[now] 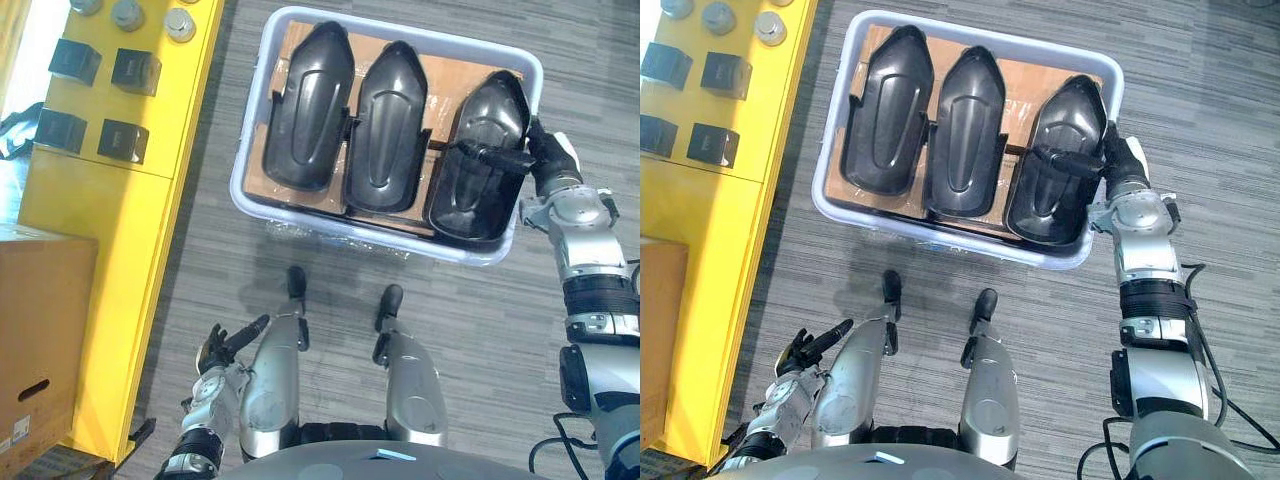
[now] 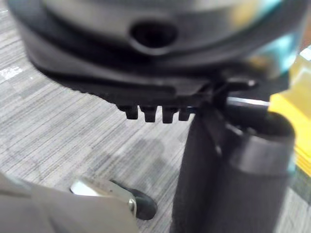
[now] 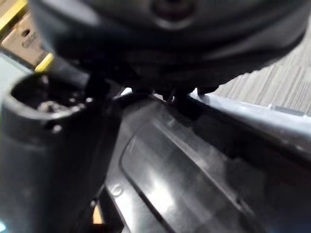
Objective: Walk over and take three plastic housings, then place them on the shelf
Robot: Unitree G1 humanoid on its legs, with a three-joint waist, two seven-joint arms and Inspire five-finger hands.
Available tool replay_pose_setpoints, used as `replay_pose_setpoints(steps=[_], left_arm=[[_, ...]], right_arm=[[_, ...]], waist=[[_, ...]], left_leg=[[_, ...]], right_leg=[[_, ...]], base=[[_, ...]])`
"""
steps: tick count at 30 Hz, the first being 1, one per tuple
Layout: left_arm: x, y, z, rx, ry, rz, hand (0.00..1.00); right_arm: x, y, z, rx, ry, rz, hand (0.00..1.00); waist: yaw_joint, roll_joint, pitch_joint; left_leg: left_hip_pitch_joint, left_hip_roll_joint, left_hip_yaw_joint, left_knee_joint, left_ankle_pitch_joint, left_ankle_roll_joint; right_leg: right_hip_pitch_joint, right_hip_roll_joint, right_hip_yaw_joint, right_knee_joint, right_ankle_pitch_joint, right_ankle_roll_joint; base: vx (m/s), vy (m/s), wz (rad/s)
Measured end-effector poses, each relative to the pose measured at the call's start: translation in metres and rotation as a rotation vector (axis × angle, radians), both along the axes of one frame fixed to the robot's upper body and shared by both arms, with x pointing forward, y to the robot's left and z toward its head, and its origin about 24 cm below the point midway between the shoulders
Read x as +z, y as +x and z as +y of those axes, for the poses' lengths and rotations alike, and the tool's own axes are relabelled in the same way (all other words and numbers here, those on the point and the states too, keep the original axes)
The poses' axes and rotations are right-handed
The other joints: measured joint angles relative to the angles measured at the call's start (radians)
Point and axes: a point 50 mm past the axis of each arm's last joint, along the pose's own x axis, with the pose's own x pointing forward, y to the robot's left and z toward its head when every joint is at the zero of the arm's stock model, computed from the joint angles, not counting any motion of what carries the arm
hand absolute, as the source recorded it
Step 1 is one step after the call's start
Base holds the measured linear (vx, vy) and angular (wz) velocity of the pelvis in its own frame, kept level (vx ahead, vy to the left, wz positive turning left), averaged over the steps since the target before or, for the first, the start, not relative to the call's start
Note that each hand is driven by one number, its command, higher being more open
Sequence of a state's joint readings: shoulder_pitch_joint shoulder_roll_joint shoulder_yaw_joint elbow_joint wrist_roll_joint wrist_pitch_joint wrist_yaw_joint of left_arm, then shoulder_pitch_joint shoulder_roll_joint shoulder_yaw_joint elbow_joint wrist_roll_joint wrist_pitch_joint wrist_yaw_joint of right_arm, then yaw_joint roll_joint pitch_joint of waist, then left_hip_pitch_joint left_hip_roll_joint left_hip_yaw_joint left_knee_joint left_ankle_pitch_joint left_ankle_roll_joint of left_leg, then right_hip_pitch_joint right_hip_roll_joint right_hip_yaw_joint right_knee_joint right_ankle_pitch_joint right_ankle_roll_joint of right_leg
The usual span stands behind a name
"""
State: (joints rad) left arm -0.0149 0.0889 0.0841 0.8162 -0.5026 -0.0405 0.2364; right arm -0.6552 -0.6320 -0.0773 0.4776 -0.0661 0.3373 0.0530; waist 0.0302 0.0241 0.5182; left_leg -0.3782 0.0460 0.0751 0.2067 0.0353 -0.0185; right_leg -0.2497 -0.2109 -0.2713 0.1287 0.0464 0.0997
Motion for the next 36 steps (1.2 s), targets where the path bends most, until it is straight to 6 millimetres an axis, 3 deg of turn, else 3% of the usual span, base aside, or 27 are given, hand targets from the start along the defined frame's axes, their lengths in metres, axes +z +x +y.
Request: replay_pose_setpoints(steps=[4,12,17,22,28,36], left_arm=[[0.0,0.0,-0.001,-0.011,0.003,0.001,1.0],[0.0,0.003,-0.006,-0.035,-0.001,-0.001,1.0],[0.0,0.003,-0.007,-0.024,-0.017,0.0,1.0],[-0.001,0.002,-0.009,-0.022,-0.038,0.012,1.0],[-0.002,0.001,-0.01,-0.026,-0.047,0.028,1.0],[-0.002,-0.001,-0.01,-0.026,-0.051,0.03,1.0]], right_arm=[[0.004,0.004,0.0,-0.023,-0.107,0.047,0.0],[0.017,0.0,-0.026,-0.155,-0.32,0.132,0.0],[-0.001,-0.003,-0.026,-0.161,-0.336,0.212,0.0],[-0.002,-0.005,-0.026,-0.161,-0.376,0.217,0.0],[-0.024,-0.011,-0.026,-0.174,-0.352,0.248,0.0],[-0.026,-0.015,-0.03,-0.199,-0.348,0.203,0.0]], waist=[[-0.001,0.001,0.0],[0.013,0.023,0.0],[0.019,0.025,-0.001],[0.021,0.026,-0.002],[0.018,0.026,-0.002],[0.019,0.023,-0.002]], left_leg=[[-0.011,-0.001,-0.001,0.0,0.005,0.004],[-0.006,-0.001,-0.008,-0.009,0.02,0.004],[0.015,-0.001,-0.001,-0.047,0.043,0.003],[0.043,-0.002,0.007,-0.074,0.054,0.002],[0.091,-0.004,0.007,-0.129,0.08,0.001],[0.163,0.0,0.009,-0.209,0.114,-0.005]], right_leg=[[-0.015,-0.006,0.0,0.012,0.0,0.001],[-0.015,-0.008,-0.006,0.023,0.0,0.0],[-0.016,-0.009,-0.002,0.024,0.0,0.0],[-0.004,-0.01,0.002,0.025,0.0,0.0],[0.022,-0.009,0.001,0.018,0.0,0.0],[0.069,0.001,0.0,-0.008,0.004,0.005]], base=[[-0.03,0.026,0.02],[-0.01,0.007,0.03],[0.0,0.0,0.0],[0.0,0.002,-0.03],[0.0,0.0,0.0],[0.0,0.0,0.0]])
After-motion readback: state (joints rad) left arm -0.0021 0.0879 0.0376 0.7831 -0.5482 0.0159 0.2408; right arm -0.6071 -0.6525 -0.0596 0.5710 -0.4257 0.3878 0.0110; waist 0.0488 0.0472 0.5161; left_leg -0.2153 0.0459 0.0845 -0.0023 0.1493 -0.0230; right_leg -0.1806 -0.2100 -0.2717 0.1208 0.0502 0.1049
